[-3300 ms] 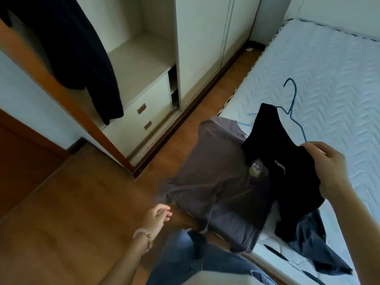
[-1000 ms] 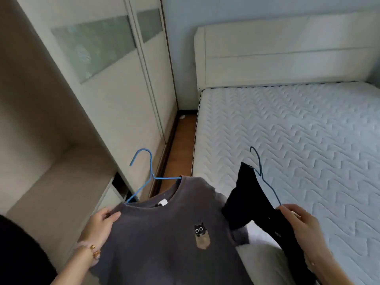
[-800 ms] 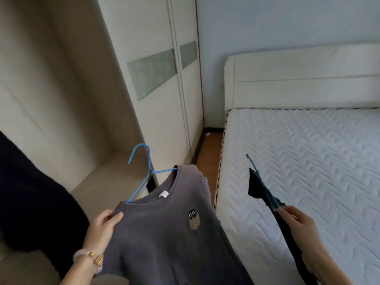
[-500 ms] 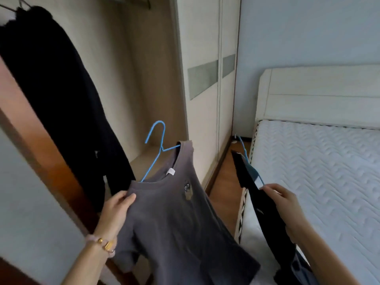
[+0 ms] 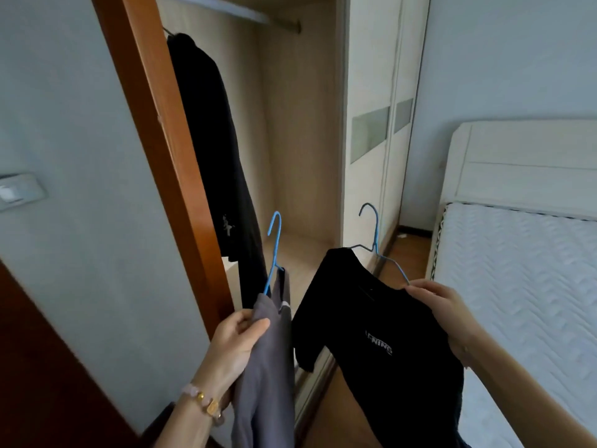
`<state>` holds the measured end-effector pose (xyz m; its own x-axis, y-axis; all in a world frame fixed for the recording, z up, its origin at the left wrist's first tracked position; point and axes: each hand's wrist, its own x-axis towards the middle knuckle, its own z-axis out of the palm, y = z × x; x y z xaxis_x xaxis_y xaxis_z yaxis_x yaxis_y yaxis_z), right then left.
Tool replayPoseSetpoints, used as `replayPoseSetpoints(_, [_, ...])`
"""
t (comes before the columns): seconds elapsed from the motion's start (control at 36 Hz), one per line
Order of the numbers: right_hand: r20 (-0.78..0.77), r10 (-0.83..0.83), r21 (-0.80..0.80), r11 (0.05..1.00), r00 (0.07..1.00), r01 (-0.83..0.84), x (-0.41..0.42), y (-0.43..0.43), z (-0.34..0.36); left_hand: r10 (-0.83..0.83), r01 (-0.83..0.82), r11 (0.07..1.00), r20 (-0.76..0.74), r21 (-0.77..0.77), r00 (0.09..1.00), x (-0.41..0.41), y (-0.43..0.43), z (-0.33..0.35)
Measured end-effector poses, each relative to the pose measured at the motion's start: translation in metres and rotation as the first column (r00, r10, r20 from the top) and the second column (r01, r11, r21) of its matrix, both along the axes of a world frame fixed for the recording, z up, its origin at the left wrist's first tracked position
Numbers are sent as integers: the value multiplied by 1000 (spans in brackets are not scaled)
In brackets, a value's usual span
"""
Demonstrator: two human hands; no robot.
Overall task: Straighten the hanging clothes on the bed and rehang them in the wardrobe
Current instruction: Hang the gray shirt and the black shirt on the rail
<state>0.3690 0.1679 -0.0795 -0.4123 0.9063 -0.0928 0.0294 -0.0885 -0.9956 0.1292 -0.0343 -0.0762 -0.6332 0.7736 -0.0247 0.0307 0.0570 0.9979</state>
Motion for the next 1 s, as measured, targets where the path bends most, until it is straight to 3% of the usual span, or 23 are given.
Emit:
replayPoseSetpoints(0.19, [-147,143,-53,987,979,-152,-35,38,19,-52,55,996,-35,73,998,-12,35,13])
replayPoseSetpoints(0.47, [-278,229,71,973,933,-218,-102,139,76,8,17,964,-96,264,995,-53,153,78])
replayPoseSetpoints(0.61, [-279,311,126,950,908,-287,-155,221,102,49,-30,968,-67,251,997,-88,231,104])
replayPoseSetpoints(0.81, [-223,390,366,883,893,-294,-257,352,127,162,-180,943,88,279,983,-156,347,154])
replayPoseSetpoints(1.0, [-183,551,407,796,814,-447,-354,424,178,312,-313,915,48,255,949,-220,407,205])
